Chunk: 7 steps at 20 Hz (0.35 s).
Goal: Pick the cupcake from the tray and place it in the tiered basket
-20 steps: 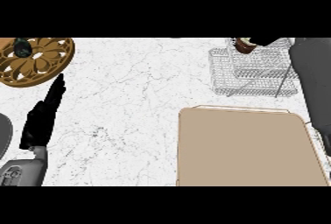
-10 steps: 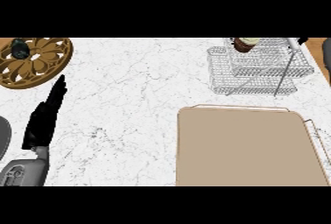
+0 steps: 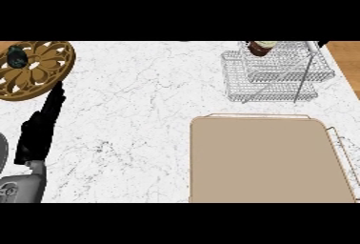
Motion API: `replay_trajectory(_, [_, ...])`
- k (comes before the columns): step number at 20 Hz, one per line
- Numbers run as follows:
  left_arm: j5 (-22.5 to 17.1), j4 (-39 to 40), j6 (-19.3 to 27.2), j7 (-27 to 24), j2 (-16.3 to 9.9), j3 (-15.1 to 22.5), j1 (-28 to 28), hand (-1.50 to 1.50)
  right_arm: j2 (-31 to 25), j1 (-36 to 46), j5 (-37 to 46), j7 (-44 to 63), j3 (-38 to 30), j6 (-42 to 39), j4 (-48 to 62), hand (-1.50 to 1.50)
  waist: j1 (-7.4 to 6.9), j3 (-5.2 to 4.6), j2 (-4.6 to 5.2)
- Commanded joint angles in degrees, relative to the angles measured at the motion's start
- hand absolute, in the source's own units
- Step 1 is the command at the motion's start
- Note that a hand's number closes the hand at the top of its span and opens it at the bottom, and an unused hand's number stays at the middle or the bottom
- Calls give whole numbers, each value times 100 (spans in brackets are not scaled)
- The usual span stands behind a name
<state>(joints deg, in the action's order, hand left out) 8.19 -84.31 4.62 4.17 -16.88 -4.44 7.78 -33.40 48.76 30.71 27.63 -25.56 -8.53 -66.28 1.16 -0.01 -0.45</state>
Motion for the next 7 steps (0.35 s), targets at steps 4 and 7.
replay_trajectory(4, [97, -101, 73, 23, 109, 27, -64, 0, -497, -1604, -1199, -198, -1080, -971, -1299, -150, 31, 3, -2])
replay_trajectory(7, [-9, -239, -174, 11, -73, -55, -231, 0, -638, -2173, -1684, -1031, -1710, -1160, -1021, -150, -13, 6, 15])
